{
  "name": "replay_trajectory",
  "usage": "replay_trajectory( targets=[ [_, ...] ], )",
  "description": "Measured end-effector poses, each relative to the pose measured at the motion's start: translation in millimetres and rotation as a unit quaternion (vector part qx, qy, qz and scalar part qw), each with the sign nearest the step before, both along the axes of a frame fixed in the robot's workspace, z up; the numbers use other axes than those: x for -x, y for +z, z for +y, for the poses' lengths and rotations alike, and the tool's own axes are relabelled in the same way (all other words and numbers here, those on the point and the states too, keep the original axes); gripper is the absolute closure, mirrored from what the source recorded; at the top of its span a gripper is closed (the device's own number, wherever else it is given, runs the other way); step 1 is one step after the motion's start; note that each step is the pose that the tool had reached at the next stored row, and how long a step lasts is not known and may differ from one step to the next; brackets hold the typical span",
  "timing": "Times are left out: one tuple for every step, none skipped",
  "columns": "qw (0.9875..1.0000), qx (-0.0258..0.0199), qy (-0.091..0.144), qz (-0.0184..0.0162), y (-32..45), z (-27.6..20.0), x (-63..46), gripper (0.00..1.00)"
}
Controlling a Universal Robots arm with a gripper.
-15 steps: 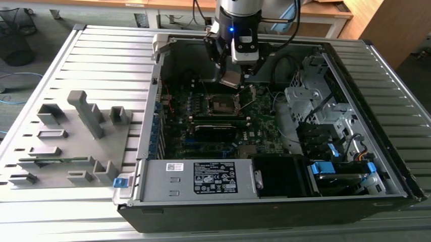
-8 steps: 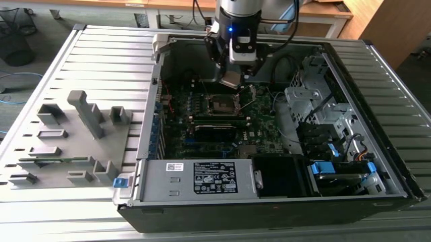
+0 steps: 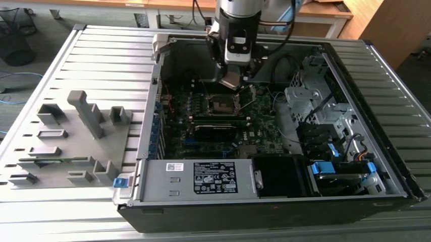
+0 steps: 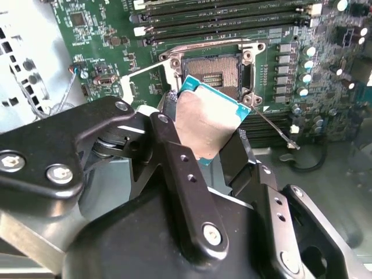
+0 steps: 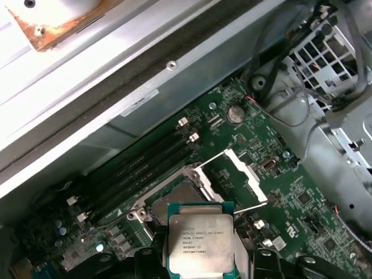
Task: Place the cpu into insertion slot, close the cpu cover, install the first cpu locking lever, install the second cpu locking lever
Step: 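Place the cpu into insertion slot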
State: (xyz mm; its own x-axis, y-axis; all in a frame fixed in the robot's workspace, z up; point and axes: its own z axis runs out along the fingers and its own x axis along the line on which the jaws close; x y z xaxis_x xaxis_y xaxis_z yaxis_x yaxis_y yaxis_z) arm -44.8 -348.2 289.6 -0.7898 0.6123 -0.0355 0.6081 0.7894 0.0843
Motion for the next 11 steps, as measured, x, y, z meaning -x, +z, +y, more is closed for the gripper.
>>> replay_trajectory(
  targets=[
    [1.0000,0.0000,-0.007,0.0000,-0.2,0.0,0.0,0.46],
    [0.9999,0.0000,-0.012,0.0000,-0.2,-0.1,0.0,0.46],
    [0.9999,0.0000,-0.013,0.0000,-0.2,-0.1,0.0,0.46],
    [0.9999,0.0000,-0.013,0.0000,-0.2,-0.1,0.0,0.46],
    [0.9999,0.0000,-0.013,0.0000,-0.2,0.0,0.0,0.46],
    [0.9999,0.0000,-0.013,0.0000,-0.2,0.0,0.0,0.46],
    [0.9999,0.0000,-0.013,0.0000,-0.2,0.0,0.0,0.46],
    [0.9999,0.0000,-0.013,0.0000,-0.2,0.0,0.0,0.46],
    [0.9999,0.0000,-0.013,0.0000,-0.2,0.0,0.0,0.46],
    [0.9999,0.0000,-0.013,0.0000,-0.2,0.0,0.0,0.46],
    [0.9999,0.0000,-0.013,0.0000,-0.2,0.0,0.0,0.46]
  ],
)
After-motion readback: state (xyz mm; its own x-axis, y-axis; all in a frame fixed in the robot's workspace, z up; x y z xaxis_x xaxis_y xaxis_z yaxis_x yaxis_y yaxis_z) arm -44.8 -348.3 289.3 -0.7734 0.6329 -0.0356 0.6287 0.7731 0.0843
